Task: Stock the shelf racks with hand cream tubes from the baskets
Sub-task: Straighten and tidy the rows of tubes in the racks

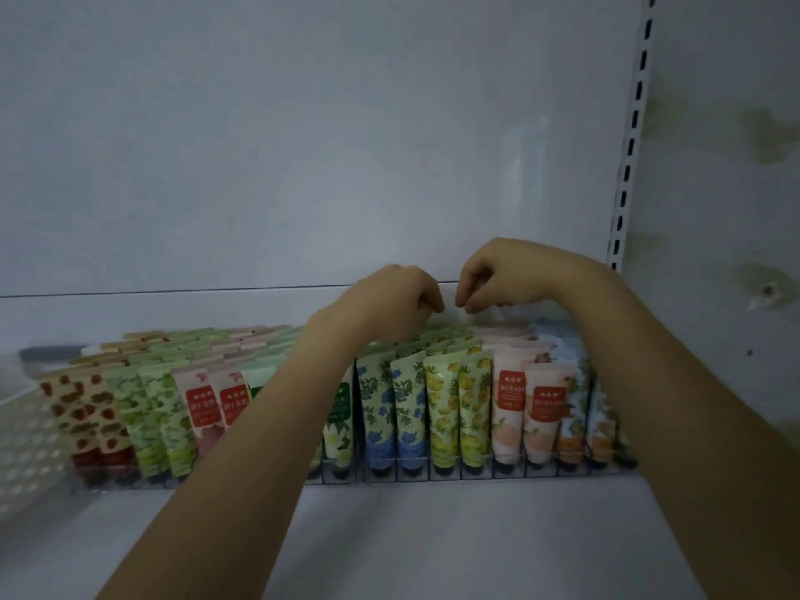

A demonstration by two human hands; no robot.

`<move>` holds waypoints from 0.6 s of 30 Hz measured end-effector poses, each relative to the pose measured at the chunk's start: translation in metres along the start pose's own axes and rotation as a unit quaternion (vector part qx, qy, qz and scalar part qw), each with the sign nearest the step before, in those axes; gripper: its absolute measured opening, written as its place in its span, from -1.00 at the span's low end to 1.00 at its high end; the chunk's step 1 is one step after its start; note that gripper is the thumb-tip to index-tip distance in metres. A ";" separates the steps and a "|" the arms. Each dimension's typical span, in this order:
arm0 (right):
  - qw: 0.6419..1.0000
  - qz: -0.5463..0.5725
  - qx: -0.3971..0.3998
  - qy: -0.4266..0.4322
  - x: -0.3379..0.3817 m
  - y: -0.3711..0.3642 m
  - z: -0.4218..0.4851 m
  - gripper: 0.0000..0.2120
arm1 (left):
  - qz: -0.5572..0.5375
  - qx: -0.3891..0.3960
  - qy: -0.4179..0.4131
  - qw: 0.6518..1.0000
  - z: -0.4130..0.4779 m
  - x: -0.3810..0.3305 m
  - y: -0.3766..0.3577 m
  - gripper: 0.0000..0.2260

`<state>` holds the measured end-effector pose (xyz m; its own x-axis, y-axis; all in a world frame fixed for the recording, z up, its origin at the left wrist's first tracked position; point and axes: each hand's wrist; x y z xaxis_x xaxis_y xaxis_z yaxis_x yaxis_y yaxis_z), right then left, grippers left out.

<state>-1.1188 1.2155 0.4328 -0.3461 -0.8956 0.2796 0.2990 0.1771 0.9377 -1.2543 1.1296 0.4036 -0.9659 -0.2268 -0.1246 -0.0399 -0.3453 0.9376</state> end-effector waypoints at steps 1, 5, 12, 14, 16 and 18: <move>1.000 -0.007 0.017 -0.011 0.001 0.006 -0.004 -0.86 | -0.005 0.002 0.000 1.000 -0.003 -0.004 0.004 -0.74; 0.997 -0.010 0.055 -0.046 0.000 0.017 -0.025 -0.93 | -0.009 0.022 0.005 1.000 -0.010 -0.024 0.016 -0.81; 0.996 -0.013 0.066 -0.051 0.001 0.003 -0.045 -0.91 | -0.027 0.073 0.055 0.995 -0.026 -0.056 0.025 -0.84; 0.997 -0.020 0.067 -0.044 0.003 0.002 -0.047 -0.85 | -0.031 0.066 0.066 0.995 -0.032 -0.063 0.022 -0.84; 0.997 -0.022 0.071 -0.039 0.006 0.000 -0.047 -0.80 | -0.027 0.058 0.074 0.995 -0.037 -0.067 0.017 -0.84; 0.996 -0.027 0.072 -0.037 0.007 -0.001 -0.046 -0.76 | -0.008 0.058 0.081 0.995 -0.040 -0.070 0.014 -0.83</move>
<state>-1.0805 1.1904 0.4242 -0.4246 -0.8739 0.2369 0.1496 0.1903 0.9703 -1.1766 1.1042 0.4124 -0.9112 -0.3691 -0.1827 -0.0940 -0.2455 0.9648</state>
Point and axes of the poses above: each hand's wrist, its own z-axis towards the middle knuckle, its own y-axis out of the back of the hand, x = y × z, and after that the axes turned 9 degrees about y, right-handed
